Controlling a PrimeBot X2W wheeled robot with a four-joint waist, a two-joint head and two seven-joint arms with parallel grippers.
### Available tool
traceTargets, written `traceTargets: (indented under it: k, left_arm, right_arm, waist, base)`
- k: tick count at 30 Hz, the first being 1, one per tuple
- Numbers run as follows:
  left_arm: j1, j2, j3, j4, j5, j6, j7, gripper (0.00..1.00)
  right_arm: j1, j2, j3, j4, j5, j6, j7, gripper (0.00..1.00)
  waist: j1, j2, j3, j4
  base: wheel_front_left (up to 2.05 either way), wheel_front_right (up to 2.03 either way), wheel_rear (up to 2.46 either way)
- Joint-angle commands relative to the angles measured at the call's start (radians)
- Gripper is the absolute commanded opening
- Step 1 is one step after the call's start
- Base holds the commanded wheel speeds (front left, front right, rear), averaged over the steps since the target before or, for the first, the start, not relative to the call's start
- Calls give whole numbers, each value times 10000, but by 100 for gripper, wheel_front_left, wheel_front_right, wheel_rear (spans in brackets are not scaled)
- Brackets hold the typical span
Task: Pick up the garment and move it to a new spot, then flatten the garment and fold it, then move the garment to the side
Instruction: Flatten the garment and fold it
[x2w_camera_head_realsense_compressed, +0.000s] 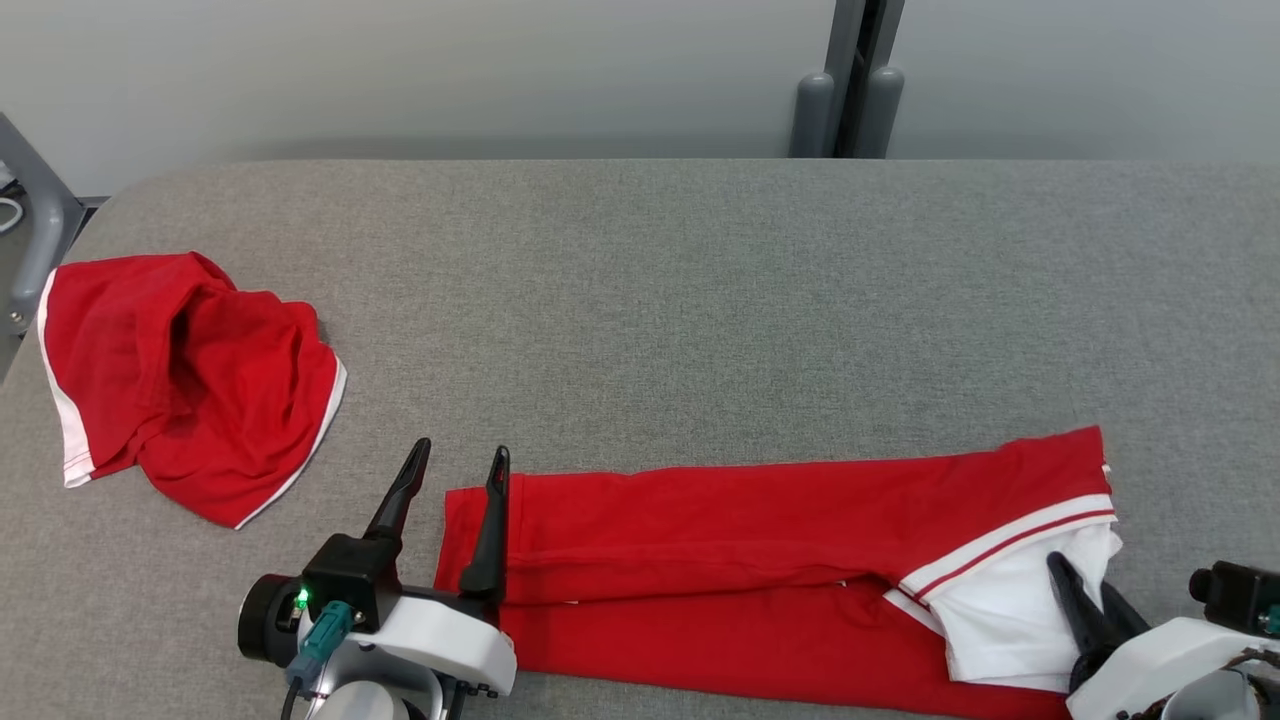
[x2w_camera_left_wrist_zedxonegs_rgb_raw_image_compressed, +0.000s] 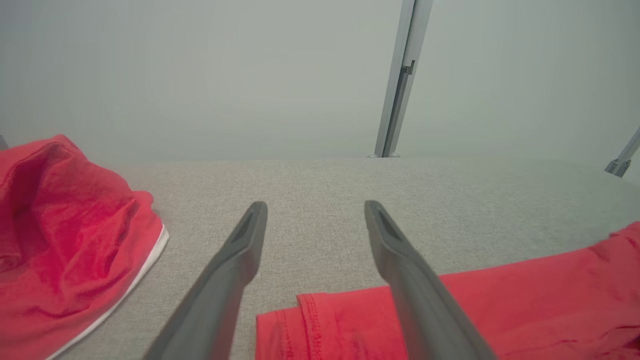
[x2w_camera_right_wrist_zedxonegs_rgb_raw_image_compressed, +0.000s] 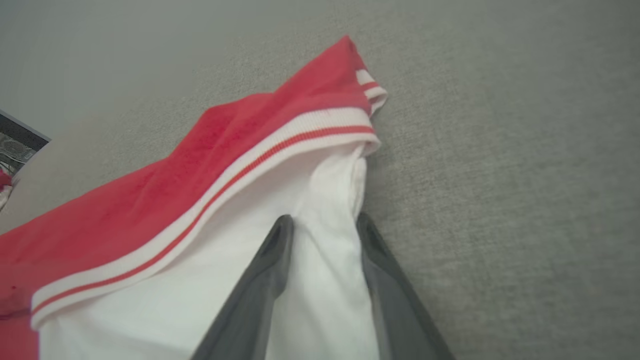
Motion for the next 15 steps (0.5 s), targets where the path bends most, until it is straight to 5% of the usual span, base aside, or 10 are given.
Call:
traceTargets:
  k: [1,15]
  left_arm:
    - [-17,39,70,57,97,-73,-40,100]
    - [68,-14,72,192,386,-243,-40,100]
  right_arm:
    - [20,46,161,5,62,3,96,0]
    - [-492,-772,-335,437,166,1,-185,0]
  waist:
    - [0,0,-10,2]
    - [0,0,-175,-167]
  base:
    - [0,0,0]
    - [0,0,0]
